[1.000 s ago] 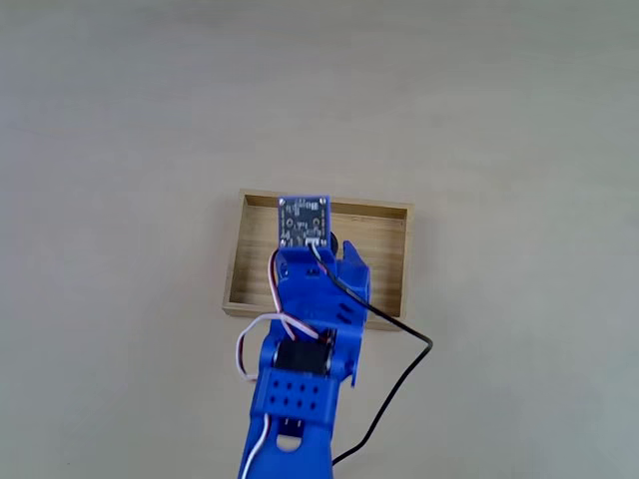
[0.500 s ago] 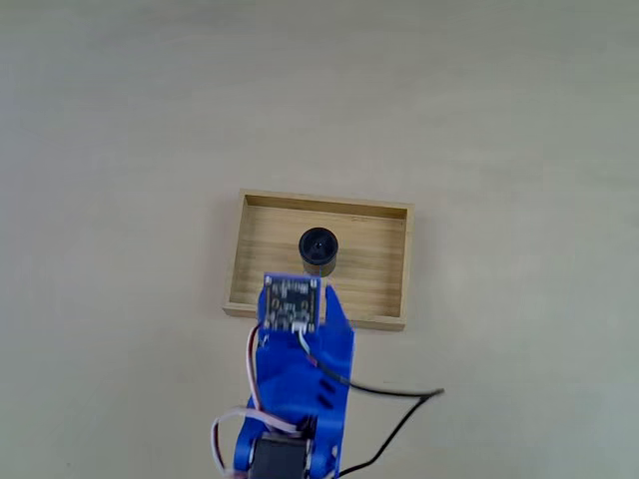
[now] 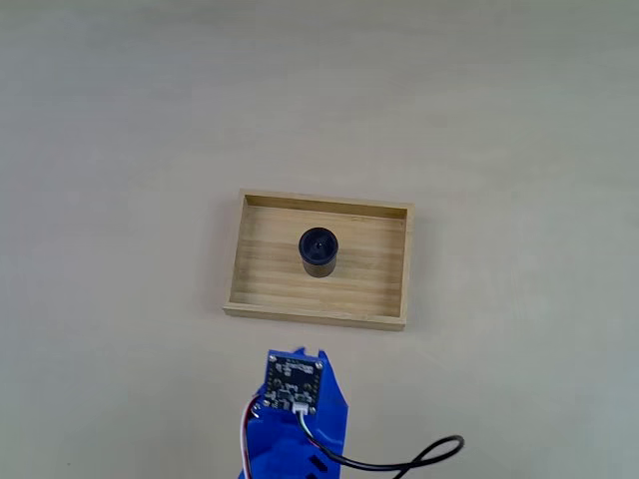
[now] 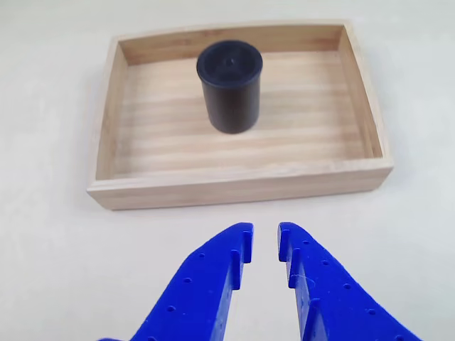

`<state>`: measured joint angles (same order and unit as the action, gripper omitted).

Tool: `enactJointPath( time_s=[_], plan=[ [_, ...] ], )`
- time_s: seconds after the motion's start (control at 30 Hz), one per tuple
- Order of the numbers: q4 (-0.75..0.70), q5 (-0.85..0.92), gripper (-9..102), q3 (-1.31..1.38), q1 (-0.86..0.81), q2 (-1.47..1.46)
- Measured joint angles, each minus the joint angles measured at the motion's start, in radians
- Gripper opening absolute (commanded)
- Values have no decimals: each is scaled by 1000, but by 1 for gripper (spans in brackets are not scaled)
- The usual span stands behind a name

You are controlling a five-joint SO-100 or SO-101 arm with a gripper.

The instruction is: Place the black cylinder in the wooden box then return to rest.

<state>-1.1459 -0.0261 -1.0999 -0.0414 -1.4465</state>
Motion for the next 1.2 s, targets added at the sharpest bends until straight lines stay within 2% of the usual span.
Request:
enactJointPath(
  time_s=[0.33,1.2],
  plan=[
    [-109,89,0,-133,-28,-107],
    [-199,110,-1,-463,-28,-181]
  ],
)
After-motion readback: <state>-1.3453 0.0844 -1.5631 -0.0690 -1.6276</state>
